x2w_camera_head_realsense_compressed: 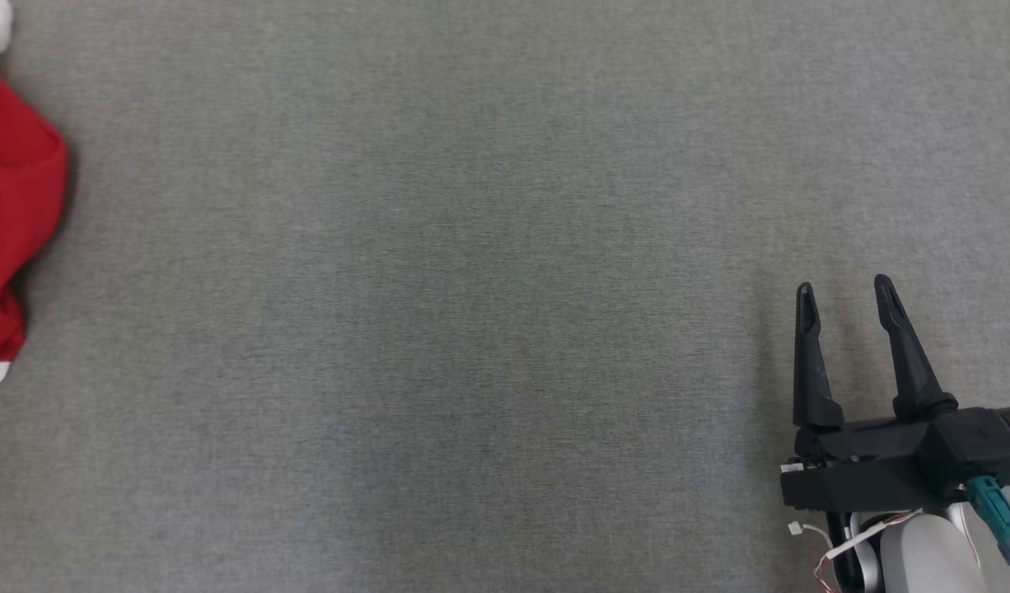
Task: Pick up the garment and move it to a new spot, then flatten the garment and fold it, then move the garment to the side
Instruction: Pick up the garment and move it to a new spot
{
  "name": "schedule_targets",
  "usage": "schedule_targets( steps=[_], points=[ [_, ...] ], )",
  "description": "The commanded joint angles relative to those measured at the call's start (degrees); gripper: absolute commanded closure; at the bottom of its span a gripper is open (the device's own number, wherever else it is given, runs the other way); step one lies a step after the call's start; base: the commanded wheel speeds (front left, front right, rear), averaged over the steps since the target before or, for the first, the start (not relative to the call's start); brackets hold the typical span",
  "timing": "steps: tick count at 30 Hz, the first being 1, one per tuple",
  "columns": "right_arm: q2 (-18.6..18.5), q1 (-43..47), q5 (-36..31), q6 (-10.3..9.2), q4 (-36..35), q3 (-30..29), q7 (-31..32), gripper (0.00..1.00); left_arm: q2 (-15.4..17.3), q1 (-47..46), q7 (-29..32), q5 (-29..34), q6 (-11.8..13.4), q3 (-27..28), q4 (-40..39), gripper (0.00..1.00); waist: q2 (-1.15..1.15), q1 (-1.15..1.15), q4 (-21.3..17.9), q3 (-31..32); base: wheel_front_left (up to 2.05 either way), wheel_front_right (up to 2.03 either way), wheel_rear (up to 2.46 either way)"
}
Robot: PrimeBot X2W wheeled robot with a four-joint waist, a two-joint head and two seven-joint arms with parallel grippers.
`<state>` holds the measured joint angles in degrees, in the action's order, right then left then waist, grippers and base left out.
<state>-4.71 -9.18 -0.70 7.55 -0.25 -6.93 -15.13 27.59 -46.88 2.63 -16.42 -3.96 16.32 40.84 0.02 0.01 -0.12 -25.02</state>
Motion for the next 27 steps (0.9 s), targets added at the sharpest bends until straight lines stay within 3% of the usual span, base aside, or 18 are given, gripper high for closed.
schedule_targets(
  steps=[1,10,11,12,18,27],
  points=[
    [0.28,-0.43,-0.35,-0.12,-0.22,0.22,-0.04,0.00,0.91,-0.26,1.18,0.41,0.34,-0.05,1.12,0.00,-0.02,-0.01,-1.01,-0.70,0.00,0.00,0.00],
    [0.54,0.29,-0.34,-0.12,0.24,0.68,-0.04,0.00,0.48,-0.92,11.78,-0.69,1.96,-1.06,7.90,0.00,-0.02,-0.01,-1.44,0.71,0.00,0.00,0.00],
    [0.58,0.27,-0.35,-0.12,0.27,0.71,-0.04,0.00,0.48,-0.74,11.31,-0.43,1.84,-1.34,7.55,0.74,-0.02,-0.01,-1.48,0.94,0.00,0.00,0.00],
    [0.63,0.24,-0.35,-0.12,0.29,0.77,-0.04,0.00,0.65,-0.79,9.92,-0.27,1.96,-1.30,6.81,1.00,-0.02,-0.01,-1.53,1.14,0.00,0.00,0.00],
    [0.74,1.05,0.08,-0.12,0.77,0.09,-0.04,0.00,0.78,-0.64,1.48,0.31,2.43,-1.39,3.55,1.00,-0.02,-0.01,-1.26,3.56,0.00,0.00,0.00],
    [1.26,2.68,0.73,-0.12,1.93,0.23,-0.04,0.00,0.38,-3.96,-7.00,0.52,-0.08,-3.66,-4.67,1.00,-0.02,-0.01,-0.56,9.02,0.00,0.00,0.00]
  ],
)
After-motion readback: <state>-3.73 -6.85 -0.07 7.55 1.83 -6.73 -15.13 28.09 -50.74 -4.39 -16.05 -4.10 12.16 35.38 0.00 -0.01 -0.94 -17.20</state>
